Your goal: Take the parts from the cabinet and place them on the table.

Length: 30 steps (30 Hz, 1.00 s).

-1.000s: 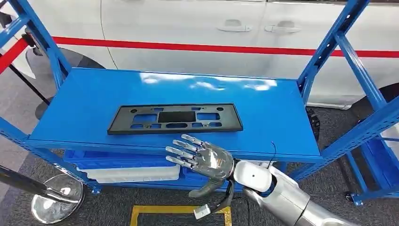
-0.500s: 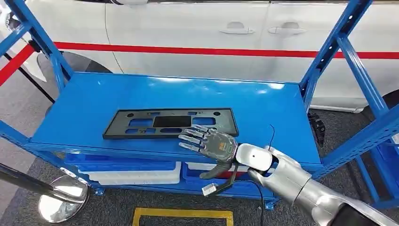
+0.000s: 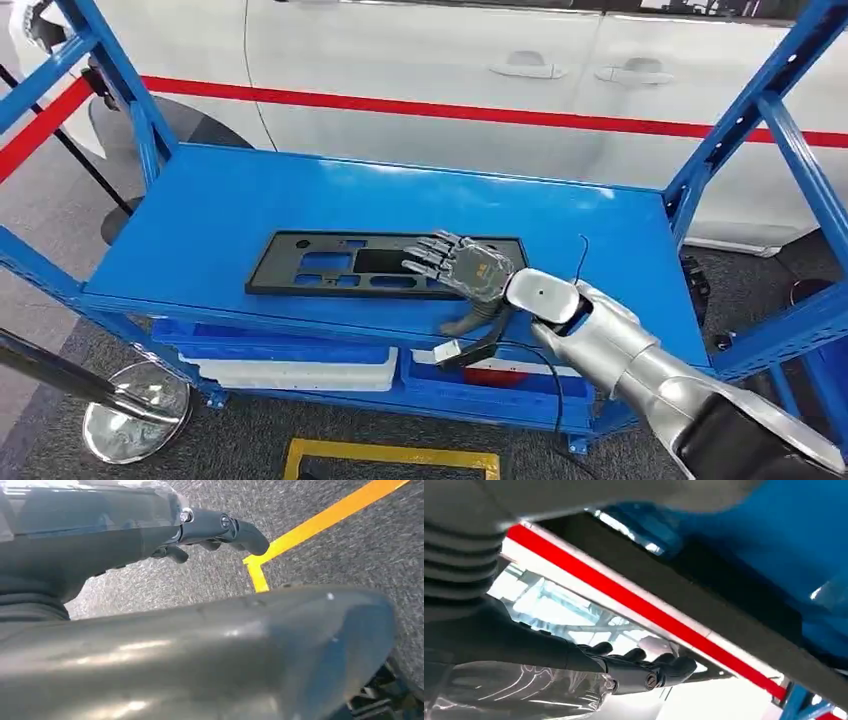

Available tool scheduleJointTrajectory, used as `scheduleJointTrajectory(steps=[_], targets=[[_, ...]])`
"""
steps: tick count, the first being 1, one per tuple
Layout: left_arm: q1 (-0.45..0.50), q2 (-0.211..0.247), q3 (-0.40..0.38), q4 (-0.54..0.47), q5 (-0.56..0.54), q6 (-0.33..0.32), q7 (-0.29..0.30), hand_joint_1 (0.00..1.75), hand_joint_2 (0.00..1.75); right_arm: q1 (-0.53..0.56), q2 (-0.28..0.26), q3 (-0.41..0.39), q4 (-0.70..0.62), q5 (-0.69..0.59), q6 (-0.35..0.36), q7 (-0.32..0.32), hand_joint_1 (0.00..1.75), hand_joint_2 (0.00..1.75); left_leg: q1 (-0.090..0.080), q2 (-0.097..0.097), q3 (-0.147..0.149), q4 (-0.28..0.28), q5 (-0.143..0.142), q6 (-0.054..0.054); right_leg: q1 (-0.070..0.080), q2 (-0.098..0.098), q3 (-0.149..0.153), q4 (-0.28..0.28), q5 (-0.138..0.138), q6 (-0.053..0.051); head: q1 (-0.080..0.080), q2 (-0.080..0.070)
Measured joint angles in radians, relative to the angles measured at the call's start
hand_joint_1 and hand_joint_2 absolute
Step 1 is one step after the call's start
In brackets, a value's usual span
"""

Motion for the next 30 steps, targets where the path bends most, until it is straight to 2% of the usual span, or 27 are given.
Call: scheduleJointTrajectory(steps=[1,3,4,5,6,8,9,10,11,13,14,15,16,17,19,20,21,23,24,25,26,27,28,29,30], targets=[[0.000,0.000,-0.001,0.000,0.000,0.000,0.000,0.00,0.00,-0.001,0.003,0.000,0.007,0.000,0.002,0.000,0.00,1.75,0.000,-0.004,0.002,0.001,-0.002,-0.001,-0.002,0.000,0.011,-0.033,0.034,0.000,0.000,0.000],[0.000,-0.001,-0.008,0.000,-0.001,-0.001,0.000,0.00,0.00,-0.013,0.007,-0.003,0.020,-0.001,0.003,0.006,0.00,1.75,0.001,-0.011,0.009,0.008,-0.009,-0.007,-0.003,-0.002,0.088,-0.209,0.141,-0.007,0.000,0.000],[0.000,-0.003,-0.010,0.000,-0.001,-0.001,0.000,0.00,0.00,-0.021,0.010,-0.005,0.027,-0.003,0.003,0.011,0.00,1.75,0.001,-0.013,0.010,0.011,-0.014,-0.012,-0.001,-0.011,0.119,-0.289,0.165,-0.012,0.000,0.000],[-0.001,-0.003,-0.010,0.000,-0.001,-0.001,0.000,0.00,0.00,-0.030,0.016,-0.006,0.039,-0.006,0.003,0.017,0.00,1.75,-0.007,-0.012,0.003,0.013,-0.016,-0.017,0.010,-0.019,0.131,-0.295,0.152,-0.014,0.000,0.000],[-0.001,-0.003,-0.011,0.000,-0.002,0.000,0.000,0.00,0.00,-0.038,0.019,-0.007,0.047,-0.007,0.003,0.019,0.00,1.75,-0.006,-0.011,-0.003,0.014,-0.015,-0.021,0.011,-0.017,0.138,-0.319,0.140,-0.020,0.000,0.000],[0.002,-0.005,-0.011,0.000,-0.001,0.000,0.000,0.00,0.00,-0.041,0.021,-0.007,0.061,-0.001,0.005,0.032,0.00,1.75,-0.004,-0.012,-0.003,0.008,-0.012,-0.032,0.013,-0.016,0.134,-0.313,0.139,-0.023,0.000,0.000],[0.001,-0.005,-0.011,0.000,-0.001,0.001,0.000,0.00,0.00,-0.043,0.021,-0.007,0.068,0.011,0.005,0.041,0.00,1.75,-0.008,-0.012,-0.003,0.009,-0.015,-0.038,0.006,-0.017,0.138,-0.323,0.143,-0.030,0.000,0.000],[0.002,-0.005,-0.011,0.000,0.000,0.002,0.000,0.00,0.00,-0.046,0.021,-0.007,0.074,0.026,0.006,0.053,0.00,1.75,-0.006,0.001,-0.006,0.031,-0.032,-0.045,0.003,-0.029,0.145,-0.329,0.145,-0.039,0.000,0.000],[0.001,-0.005,-0.011,0.000,0.000,0.003,0.000,0.00,0.00,-0.050,0.020,-0.006,0.079,0.036,0.006,0.063,0.00,1.75,-0.008,0.013,-0.024,0.072,-0.059,-0.048,0.004,-0.030,0.146,-0.330,0.143,-0.045,0.000,0.000],[0.001,-0.006,-0.011,0.000,0.002,0.006,0.000,0.00,0.00,-0.052,0.009,-0.004,0.095,0.054,0.006,0.078,0.00,1.75,-0.006,0.022,-0.106,0.238,-0.142,-0.055,0.010,-0.040,0.148,-0.330,0.140,-0.052,0.000,0.000],[0.002,-0.006,-0.011,0.000,0.002,0.007,0.000,0.00,0.00,-0.052,0.004,-0.002,0.100,0.061,0.006,0.081,0.00,1.75,-0.005,0.023,-0.143,0.307,-0.166,-0.057,0.011,-0.043,0.148,-0.329,0.139,-0.052,0.000,0.000],[0.004,-0.006,-0.011,0.000,0.002,0.007,0.000,0.00,0.00,-0.052,0.003,-0.001,0.105,0.069,0.006,0.087,0.05,1.75,-0.005,0.023,-0.164,0.341,-0.167,-0.058,0.012,-0.044,0.148,-0.328,0.139,-0.052,0.000,0.000],[0.006,-0.006,-0.011,0.000,0.002,0.008,0.000,0.00,0.00,-0.056,0.003,0.001,0.112,0.082,0.007,0.094,1.31,1.75,-0.005,0.023,-0.159,0.322,-0.143,-0.058,0.012,-0.044,0.150,-0.328,0.137,-0.052,0.000,0.000],[0.007,-0.006,-0.011,0.000,0.002,0.008,0.000,0.00,0.00,-0.059,0.003,0.003,0.121,0.094,0.016,0.101,1.66,1.75,-0.005,0.023,-0.130,0.256,-0.099,-0.056,0.012,-0.044,0.153,-0.328,0.135,-0.050,0.000,0.000],[0.005,-0.006,-0.011,0.000,0.002,0.009,0.000,0.00,0.00,-0.065,0.003,0.011,0.139,0.107,0.043,0.106,1.75,1.75,-0.005,0.020,-0.038,0.068,-0.008,-0.050,0.012,-0.045,0.162,-0.327,0.130,-0.045,0.000,0.000],[0.005,-0.006,-0.011,0.000,0.002,0.009,0.000,0.00,0.00,-0.068,0.003,0.014,0.149,0.109,0.056,0.105,1.73,1.75,-0.006,0.003,-0.020,0.015,-0.006,-0.042,0.015,-0.044,0.163,-0.323,0.126,-0.040,0.000,0.000],[0.004,-0.008,-0.011,0.000,0.002,0.009,0.000,0.00,0.00,-0.070,0.003,0.015,0.156,0.109,0.066,0.103,1.73,1.75,-0.010,0.006,-0.018,0.013,0.001,-0.034,0.021,-0.039,0.163,-0.322,0.125,-0.034,0.000,0.000],[0.006,-0.008,-0.011,0.000,0.002,0.009,0.000,0.00,0.00,-0.073,0.003,0.017,0.166,0.109,0.072,0.097,1.73,1.75,-0.015,0.006,-0.022,0.015,0.000,-0.023,0.018,-0.046,0.163,-0.326,0.125,-0.026,0.000,0.000],[0.008,-0.008,-0.011,0.000,0.002,0.008,0.000,0.00,0.00,-0.076,0.003,0.017,0.169,0.108,0.073,0.095,1.71,1.75,-0.012,0.006,-0.019,0.009,0.004,-0.015,0.019,-0.047,0.165,-0.327,0.125,-0.019,0.000,0.000],[0.007,-0.008,-0.011,0.000,0.002,0.008,0.000,0.00,0.00,-0.079,0.003,0.017,0.171,0.106,0.076,0.095,1.73,1.75,-0.003,0.006,-0.011,0.002,0.009,-0.008,0.014,-0.041,0.160,-0.322,0.117,-0.017,0.000,0.000],[0.005,-0.008,-0.011,0.000,0.001,0.008,0.000,0.00,0.00,-0.080,0.006,0.017,0.173,0.104,0.079,0.093,1.75,1.75,-0.003,0.003,-0.009,-0.002,0.010,-0.006,0.011,-0.027,0.153,-0.299,0.099,-0.014,0.000,0.000],[0.001,-0.009,-0.011,0.000,0.000,0.007,0.000,0.00,0.00,-0.080,0.008,0.017,0.177,0.099,0.079,0.089,1.71,1.75,-0.002,0.004,-0.008,-0.002,0.011,-0.003,0.009,-0.011,0.122,-0.227,0.058,-0.010,0.000,0.000],[-0.001,-0.009,-0.011,0.000,0.000,0.006,0.000,0.00,0.00,-0.080,0.009,0.017,0.180,0.094,0.083,0.085,1.75,1.75,-0.002,0.003,-0.008,-0.002,0.011,-0.003,0.005,-0.004,0.082,-0.139,0.020,-0.005,0.000,0.000],[-0.001,-0.009,-0.011,0.000,0.000,0.006,0.000,0.00,0.00,-0.080,0.010,0.017,0.181,0.089,0.084,0.081,1.73,1.75,-0.002,0.002,-0.008,-0.001,0.010,-0.002,0.002,-0.001,0.043,-0.059,-0.008,-0.002,0.000,0.000],[0.001,-0.008,-0.011,0.000,0.000,0.005,0.000,0.00,0.00,-0.080,0.011,0.017,0.183,0.086,0.086,0.079,1.75,1.75,-0.002,0.001,-0.008,-0.001,0.009,-0.002,0.000,-0.001,0.015,-0.005,-0.014,0.001,0.000,0.000]])
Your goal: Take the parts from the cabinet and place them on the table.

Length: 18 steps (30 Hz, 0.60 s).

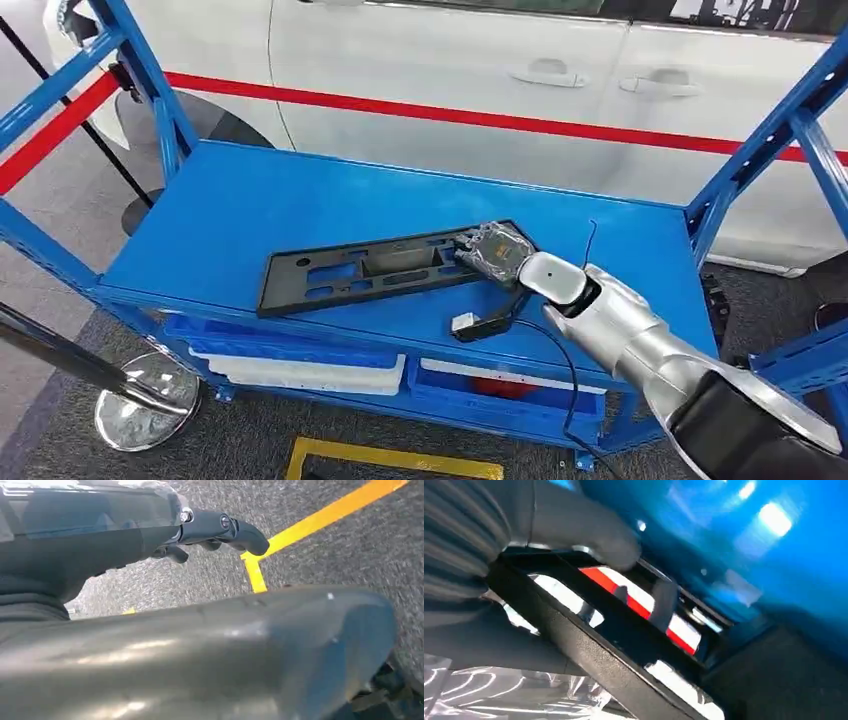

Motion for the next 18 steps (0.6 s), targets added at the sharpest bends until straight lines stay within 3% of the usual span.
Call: scheduleJointTrajectory(steps=[1,2,4,5,6,9,10,12,14,15,16,17,18], targets=[[0.001,0.000,0.000,0.000,0.000,-0.001,0.000,0.00,0.00,0.000,0.000,0.000,0.001,-0.002,0.001,-0.001,1.75,1.75,0.000,-0.001,0.002,0.000,-0.001,0.000,-0.002,0.000,-0.002,-0.003,0.017,0.001,0.000,0.000],[0.000,0.000,0.000,0.000,0.000,-0.002,0.000,0.00,0.00,-0.002,0.000,0.000,0.001,-0.005,0.001,-0.001,1.75,1.75,0.000,-0.002,0.004,0.001,-0.002,0.000,-0.004,-0.001,0.018,-0.051,0.057,0.002,0.000,0.000],[-0.001,-0.001,0.000,0.000,-0.001,-0.003,0.000,0.00,0.00,-0.006,0.002,0.000,0.001,-0.016,0.001,-0.010,1.75,1.75,0.002,-0.004,0.010,0.007,-0.008,-0.006,-0.007,-0.007,0.102,-0.231,0.155,-0.002,0.000,0.000],[-0.001,-0.001,0.000,0.000,-0.001,-0.003,0.000,0.00,0.00,-0.006,0.003,-0.002,0.001,-0.028,0.001,-0.021,1.75,1.75,0.001,-0.006,0.009,0.008,-0.010,-0.011,-0.005,-0.026,0.129,-0.291,0.160,-0.005,0.000,0.000],[-0.001,-0.002,0.000,0.000,-0.002,-0.005,0.000,0.00,0.00,-0.008,0.007,-0.003,0.001,-0.047,0.001,-0.036,1.75,1.75,-0.006,-0.003,0.000,0.012,-0.012,-0.016,0.007,-0.030,0.139,-0.312,0.150,-0.008,0.000,0.000],[0.000,-0.001,0.000,0.000,-0.005,-0.007,0.000,0.00,0.00,0.003,0.008,-0.028,-0.014,-0.155,0.015,-0.121,1.75,1.75,-0.005,-0.001,-0.002,0.008,-0.007,-0.034,0.011,-0.028,0.132,-0.310,0.146,-0.024,0.000,0.000],[-0.001,-0.001,0.000,0.000,-0.008,-0.007,0.000,0.00,0.00,0.006,0.008,-0.037,-0.016,-0.178,0.019,-0.143,1.75,1.75,-0.004,-0.001,-0.005,0.012,-0.012,-0.041,0.003,-0.028,0.134,-0.319,0.151,-0.033,0.000,0.000],[-0.004,-0.001,0.000,0.000,-0.009,-0.008,0.000,0.00,0.00,0.013,0.008,-0.048,-0.028,-0.193,0.027,-0.155,1.75,1.75,-0.003,0.009,-0.037,0.093,-0.069,-0.054,0.003,-0.043,0.136,-0.320,0.152,-0.046,0.000,0.000],[-0.004,-0.001,0.000,0.000,-0.009,-0.008,0.000,0.00,0.00,0.021,0.007,-0.053,-0.032,-0.195,0.029,-0.157,1.75,1.75,-0.002,0.020,-0.112,0.248,-0.148,-0.061,0.009,-0.049,0.135,-0.320,0.151,-0.050,0.000,0.000],[-0.002,-0.001,0.000,0.000,-0.009,-0.008,0.000,0.00,0.00,0.026,0.007,-0.056,-0.032,-0.208,0.035,-0.166,1.75,1.75,-0.002,0.021,-0.142,0.310,-0.167,-0.063,0.011,-0.051,0.135,-0.319,0.151,-0.051,0.000,0.000],[0.001,0.000,0.000,0.000,-0.009,-0.008,0.000,0.00,0.00,0.029,0.007,-0.060,-0.034,-0.223,0.042,-0.174,1.75,1.75,-0.003,0.021,-0.148,0.322,-0.165,-0.063,0.012,-0.051,0.135,-0.319,0.151,-0.051,0.000,0.000],[0.004,0.001,0.000,0.000,-0.008,-0.009,0.000,0.00,0.00,0.036,0.006,-0.072,-0.046,-0.277,0.064,-0.205,1.75,1.75,-0.003,0.021,-0.132,0.290,-0.136,-0.060,0.013,-0.051,0.136,-0.319,0.150,-0.051,0.000,0.000],[0.004,0.001,0.000,0.000,-0.007,-0.011,-0.002,0.00,0.00,0.041,0.004,-0.083,-0.060,-0.320,0.082,-0.228,1.75,1.75,-0.003,0.021,-0.098,0.221,-0.096,-0.057,0.013,-0.049,0.137,-0.318,0.150,-0.050,0.000,0.000]])
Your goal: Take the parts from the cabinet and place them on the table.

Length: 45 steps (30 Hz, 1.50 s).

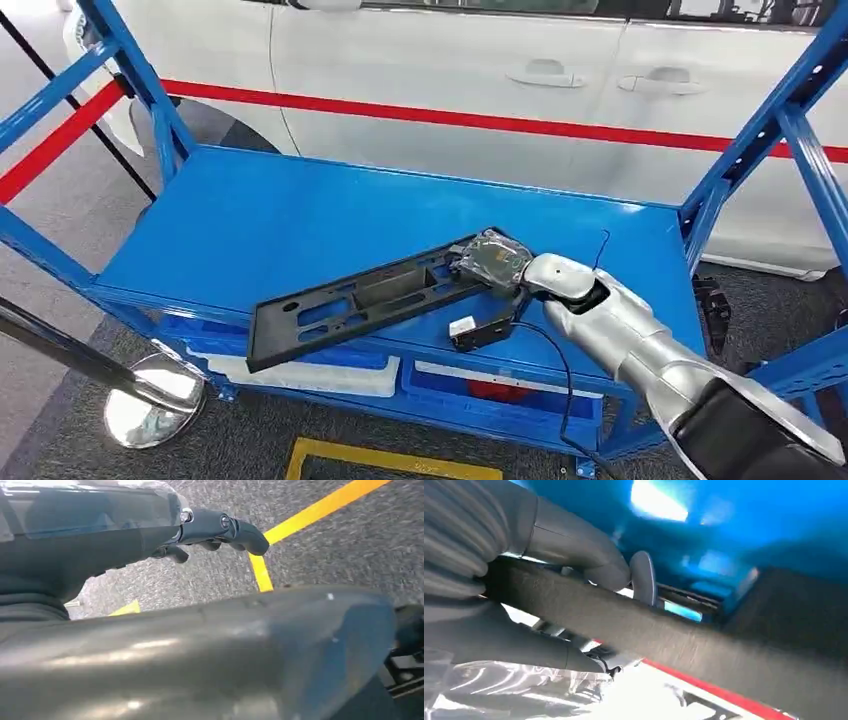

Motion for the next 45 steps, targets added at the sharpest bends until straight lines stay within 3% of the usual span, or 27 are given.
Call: scheduleJointTrajectory(steps=[2,3,6,8,9,11,12,13,15,17,18,20,21,24,25,27,28,29,30,31,33,34,38,40,43,44,45], targets=[[-0.001,0.000,0.000,0.000,0.007,-0.003,-0.007,0.00,0.00,0.020,-0.010,-0.025,-0.053,-0.114,0.048,-0.040,1.75,1.75,0.000,-0.015,0.092,-0.183,0.078,0.012,0.000,0.004,0.002,0.002,-0.003,0.005,0.000,0.000],[-0.001,0.000,0.000,0.000,0.010,-0.004,-0.009,0.00,0.00,0.032,-0.021,-0.040,-0.091,-0.186,0.071,-0.056,1.75,1.75,-0.005,-0.020,0.097,-0.200,0.073,0.020,0.008,0.010,0.001,0.008,-0.006,0.011,0.000,0.000],[0.008,0.000,0.004,0.000,0.017,-0.001,-0.015,0.00,0.00,0.052,-0.034,-0.101,-0.212,-0.395,0.149,-0.063,1.75,1.75,-0.011,-0.012,0.094,-0.201,0.077,0.038,0.003,0.011,-0.002,0.002,-0.003,0.026,0.000,0.000],[0.011,0.001,0.005,0.000,0.019,0.004,-0.018,0.00,0.00,0.055,-0.034,-0.167,-0.309,-0.576,0.235,-0.041,1.75,1.75,-0.001,-0.008,0.102,-0.220,0.088,0.053,-0.002,0.023,-0.007,0.014,-0.019,0.035,0.000,0.000],[0.009,0.001,0.006,0.000,0.020,0.005,-0.019,0.00,0.00,0.052,-0.029,-0.196,-0.346,-0.659,0.278,-0.027,1.75,1.75,0.002,-0.007,0.102,-0.222,0.090,0.056,-0.002,0.035,-0.024,0.052,-0.049,0.037,0.000,0.000],[0.009,0.001,0.007,0.000,0.016,0.007,-0.018,0.00,0.00,0.051,-0.011,-0.256,-0.421,-0.844,0.374,0.018,1.75,1.75,0.002,-0.005,0.102,-0.222,0.089,0.059,-0.007,0.050,-0.092,0.213,-0.128,0.043,0.000,0.000],[0.011,0.002,0.007,0.000,0.012,0.011,-0.016,0.00,0.00,0.051,-0.003,-0.280,-0.449,-0.916,0.419,0.039,1.75,1.75,0.002,-0.004,0.102,-0.222,0.088,0.060,-0.007,0.051,-0.122,0.278,-0.149,0.045,0.000,0.000],[0.014,0.004,0.007,0.000,0.010,0.016,-0.015,0.00,0.00,0.051,0.005,-0.301,-0.476,-0.983,0.457,0.056,1.75,1.75,0.002,-0.004,0.102,-0.221,0.087,0.060,-0.007,0.051,-0.139,0.311,-0.148,0.047,0.000,0.000],[0.017,0.007,0.007,0.000,0.009,0.022,-0.014,0.00,0.00,0.049,0.013,-0.337,-0.532,-1.082,0.511,0.086,1.75,1.75,0.002,-0.004,0.106,-0.217,0.082,0.058,-0.010,0.051,-0.112,0.239,-0.076,0.046,0.000,0.000],[0.018,0.007,0.008,0.000,0.011,0.023,-0.014,0.00,0.00,0.044,0.014,-0.360,-0.570,-1.145,0.541,0.105,1.75,1.75,0.002,-0.003,0.111,-0.209,0.073,0.052,-0.010,0.036,-0.036,0.066,0.020,0.039,0.000,0.000],[0.019,0.008,0.008,0.000,0.012,0.024,-0.016,0.00,0.00,0.044,0.014,-0.367,-0.587,-1.184,0.557,0.116,1.75,1.75,-0.002,-0.002,0.111,-0.207,0.070,0.047,-0.001,0.010,-0.019,0.036,0.007,0.034,0.000,0.000],[0.022,0.010,0.012,0.000,0.013,0.025,-0.017,0.00,0.00,0.051,0.014,-0.367,-0.616,-1.222,0.571,0.130,1.75,1.75,-0.005,0.006,0.102,-0.203,0.071,0.037,0.006,0.020,-0.017,0.011,-0.002,0.022,0.000,0.000],[0.024,0.011,0.016,0.000,0.013,0.025,-0.017,0.00,1.75,0.059,0.014,-0.367,-0.628,-1.226,0.574,0.132,1.75,1.75,-0.004,0.014,0.103,-0.205,0.071,0.034,0.007,0.029,-0.019,0.011,-0.001,0.021,0.000,0.000],[0.024,0.013,0.019,0.000,0.013,0.025,-0.017,0.00,1.75,0.066,0.011,-0.370,-0.647,-1.232,0.576,0.137,1.75,1.75,-0.004,0.024,0.105,-0.205,0.062,0.017,-0.002,0.040,-0.014,0.000,0.007,0.006,0.000,0.000],[0.023,0.013,0.021,0.000,0.013,0.026,-0.018,0.00,1.75,0.066,0.006,-0.370,-0.655,-1.244,0.577,0.143,1.75,1.75,-0.001,0.022,0.099,-0.180,0.041,0.011,-0.002,0.041,-0.012,-0.003,0.008,0.002,0.000,0.000],[0.024,0.014,0.024,0.000,0.018,0.031,-0.028,0.00,1.75,0.081,-0.004,-0.368,-0.669,-1.306,0.597,0.172,1.75,1.75,0.000,0.022,0.019,0.001,-0.053,0.003,0.000,0.043,-0.011,-0.002,0.008,-0.006,0.000,0.000],[0.025,0.015,0.025,0.000,0.020,0.033,-0.034,0.00,1.75,0.100,-0.009,-0.363,-0.675,-1.331,0.605,0.183,1.75,1.75,0.000,0.022,-0.019,0.079,-0.080,0.001,0.002,0.044,-0.011,-0.002,0.007,-0.007,0.000,0.000],[0.027,0.016,0.025,0.000,0.021,0.034,-0.039,0.00,1.75,0.122,-0.012,-0.359,-0.681,-1.344,0.609,0.187,1.75,1.75,0.000,0.022,-0.041,0.119,-0.086,0.001,0.003,0.046,-0.011,-0.002,0.007,-0.007,0.000,0.000],[0.030,0.018,0.025,0.000,0.021,0.035,-0.045,0.00,1.75,0.144,-0.014,-0.353,-0.690,-1.346,0.609,0.189,1.75,1.75,0.000,0.022,-0.039,0.112,-0.070,0.001,0.003,0.047,-0.010,-0.002,0.007,-0.007,0.000,0.000],[0.032,0.019,0.026,0.000,0.021,0.038,-0.054,0.00,1.75,0.164,-0.014,-0.345,-0.699,-1.343,0.608,0.189,1.75,1.75,0.000,0.021,-0.014,0.056,-0.032,0.003,0.003,0.051,-0.010,-0.001,0.006,-0.006,0.000,0.000],[0.034,0.022,0.026,0.000,0.019,0.041,-0.078,0.00,1.75,0.212,-0.014,-0.334,-0.726,-1.328,0.597,0.173,1.75,1.75,0.001,0.014,0.086,-0.141,0.063,0.013,0.003,0.059,-0.004,0.001,0.002,0.000,0.000,0.000],[0.034,0.024,0.026,0.000,0.017,0.041,-0.092,0.00,1.75,0.238,-0.014,-0.328,-0.738,-1.320,0.591,0.164,1.75,1.75,0.001,-0.009,0.114,-0.195,0.055,0.021,0.003,0.060,-0.005,0.002,0.000,0.003,0.000,0.000],[0.037,0.026,0.025,0.000,0.006,0.072,-0.170,0.00,1.75,0.356,-0.015,-0.315,-0.775,-1.278,0.577,0.121,1.75,1.75,-0.006,0.001,0.116,-0.203,0.060,0.040,0.004,0.066,-0.006,-0.002,0.003,0.025,0.000,0.000],[0.036,0.026,0.023,0.000,0.005,0.082,-0.193,0.00,1.75,0.377,-0.015,-0.314,-0.787,-1.269,0.573,0.110,1.75,1.75,0.003,0.012,0.125,-0.222,0.070,0.054,0.004,0.067,-0.015,0.020,-0.019,0.034,0.000,0.000],[0.033,0.026,0.023,0.000,0.016,0.108,-0.251,0.00,1.75,0.415,-0.013,-0.315,-0.796,-1.268,0.572,0.105,1.75,1.75,0.001,0.021,0.124,-0.223,0.069,0.060,-0.003,0.067,-0.117,0.241,-0.131,0.045,0.000,0.000],[0.033,0.026,0.023,0.000,0.028,0.113,-0.273,0.00,1.75,0.431,-0.009,-0.315,-0.796,-1.267,0.571,0.105,1.75,1.75,0.000,0.024,0.124,-0.222,0.068,0.061,-0.004,0.066,-0.147,0.301,-0.148,0.048,0.000,0.000],[0.033,0.026,0.024,0.000,0.041,0.114,-0.288,0.00,1.75,0.444,-0.009,-0.315,-0.796,-1.264,0.571,0.105,1.75,1.75,0.000,0.025,0.124,-0.221,0.068,0.061,-0.005,0.066,-0.155,0.316,-0.139,0.049,0.000,0.000]])
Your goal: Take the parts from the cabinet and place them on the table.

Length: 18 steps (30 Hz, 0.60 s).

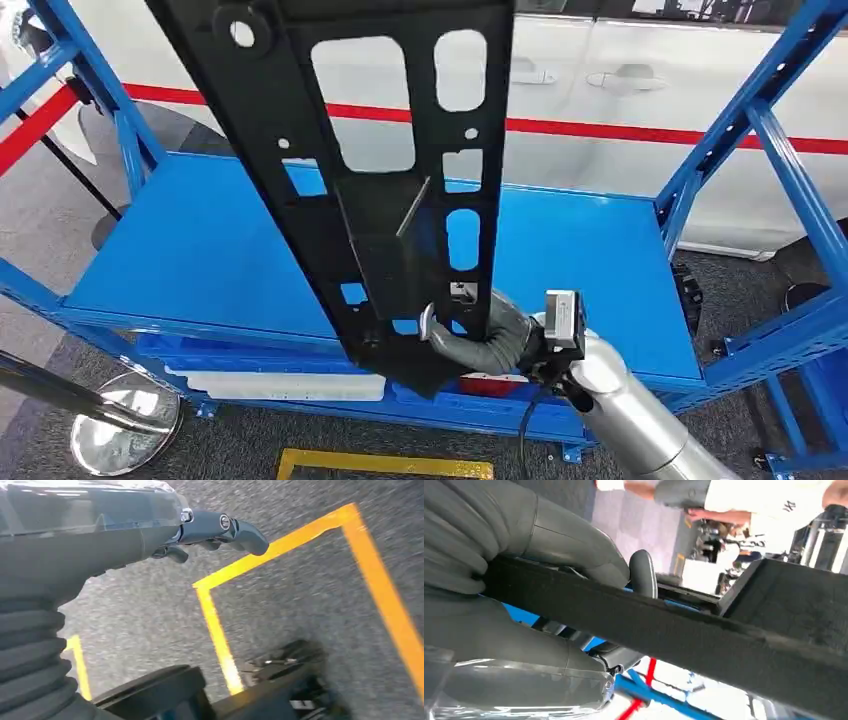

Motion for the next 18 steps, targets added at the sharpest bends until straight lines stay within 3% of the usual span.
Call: scheduleJointTrajectory(steps=[1,3,4,5,8,9,10,11,12,13,14,15,16,17,18], targets=[[-0.001,0.000,0.002,0.000,0.015,-0.001,-0.011,0.00,1.75,0.008,0.000,0.000,0.000,0.003,-0.001,-0.001,1.75,1.75,0.000,0.001,0.000,0.002,0.000,0.000,-0.001,-0.001,0.016,-0.035,0.032,0.000,0.000,0.000],[-0.005,0.000,0.014,0.000,0.046,-0.019,-0.024,0.00,1.75,0.017,0.000,-0.003,-0.007,0.015,-0.005,-0.005,1.75,1.75,0.000,0.002,0.001,0.006,-0.004,-0.004,0.000,-0.008,0.104,-0.214,0.125,-0.007,0.000,0.000],[-0.007,-0.001,0.021,0.000,0.050,-0.023,-0.020,0.00,1.75,0.020,0.000,-0.005,-0.011,0.021,-0.005,-0.009,1.75,1.75,-0.001,0.003,0.002,0.009,-0.006,-0.007,0.002,-0.019,0.146,-0.297,0.150,-0.013,0.000,0.000],[-0.008,-0.002,0.025,0.000,0.051,-0.025,-0.008,0.00,1.75,0.022,0.000,-0.005,-0.011,0.026,-0.005,-0.012,1.75,1.75,-0.009,0.003,-0.001,0.016,-0.005,-0.012,0.013,-0.025,0.154,-0.318,0.140,-0.018,0.000,0.000],[-0.007,-0.002,0.037,0.000,0.065,-0.026,0.064,0.00,1.75,0.029,0.000,-0.005,-0.013,0.031,0.001,-0.015,1.75,1.75,-0.007,0.010,-0.002,0.012,0.001,-0.022,0.013,-0.014,0.147,-0.313,0.146,-0.023,0.000,0.000],[-0.007,-0.002,0.049,0.000,0.076,-0.027,0.088,0.00,1.75,0.029,-0.003,-0.005,-0.012,0.031,0.001,-0.015,1.75,1.75,-0.012,0.010,-0.002,0.013,0.002,-0.030,0.004,-0.012,0.147,-0.324,0.154,-0.034,0.000,0.000],[-0.007,-0.002,0.055,0.000,0.082,-0.027,0.101,0.00,1.75,0.029,-0.008,-0.005,-0.012,0.031,0.001,-0.015,1.75,1.75,-0.007,0.006,-0.008,0.023,-0.018,-0.035,0.000,-0.017,0.147,-0.327,0.160,-0.041,0.000,0.000],[-0.006,-0.002,0.060,0.000,0.084,-0.027,0.110,0.00,1.75,0.028,-0.011,-0.005,-0.012,0.031,0.001,-0.016,1.75,1.75,-0.008,0.003,-0.021,0.058,-0.056,-0.041,0.000,-0.016,0.143,-0.328,0.163,-0.046,0.000,0.000],[-0.005,-0.002,0.064,0.000,0.085,-0.027,0.113,0.00,1.75,0.029,-0.015,-0.005,-0.012,0.030,0.001,-0.016,1.75,1.75,-0.005,0.002,-0.043,0.121,-0.102,-0.044,0.000,-0.016,0.137,-0.327,0.167,-0.051,0.000,0.000],[-0.006,-0.002,0.074,0.000,0.088,-0.027,0.118,0.00,1.75,0.030,-0.018,-0.005,-0.012,0.030,0.001,-0.015,1.75,1.75,-0.002,0.002,-0.084,0.230,-0.160,-0.049,0.001,-0.016,0.129,-0.327,0.173,-0.052,0.000,0.000],[-0.006,-0.002,0.077,0.000,0.091,-0.030,0.121,0.00,1.75,0.030,-0.021,-0.005,-0.011,0.029,0.001,-0.015,1.75,1.75,0.000,0.002,-0.109,0.302,-0.191,-0.052,0.002,-0.016,0.121,-0.326,0.178,-0.050,0.000,0.000],[-0.006,-0.001,0.079,0.000,0.094,-0.034,0.125,0.00,1.75,0.031,-0.023,-0.005,-0.011,0.027,0.000,-0.016,1.75,1.75,0.001,0.002,-0.114,0.334,-0.196,-0.055,0.001,-0.015,0.114,-0.325,0.183,-0.049,0.000,0.000],[-0.007,-0.001,0.082,0.000,0.094,-0.037,0.129,0.00,1.75,0.031,-0.023,-0.006,-0.011,0.021,-0.001,-0.015,1.75,1.75,0.004,0.002,-0.093,0.309,-0.178,-0.057,0.000,-0.014,0.107,-0.323,0.188,-0.046,0.000,0.000],[-0.007,0.000,0.084,0.000,0.096,-0.039,0.131,0.00,1.75,0.030,-0.023,-0.009,-0.010,0.016,-0.001,-0.015,1.75,1.75,0.007,0.002,-0.053,0.248,-0.148,-0.058,-0.001,-0.013,0.102,-0.321,0.192,-0.043,0.000,0.000],[-0.007,0.000,0.086,0.000,0.098,-0.044,0.133,0.00,1.75,0.027,-0.023,-0.014,-0.010,0.007,-0.002,-0.014,1.75,1.75,0.009,0.001,0.007,0.148,-0.110,-0.058,-0.003,-0.010,0.096,-0.317,0.196,-0.038,0.000,0.000]])
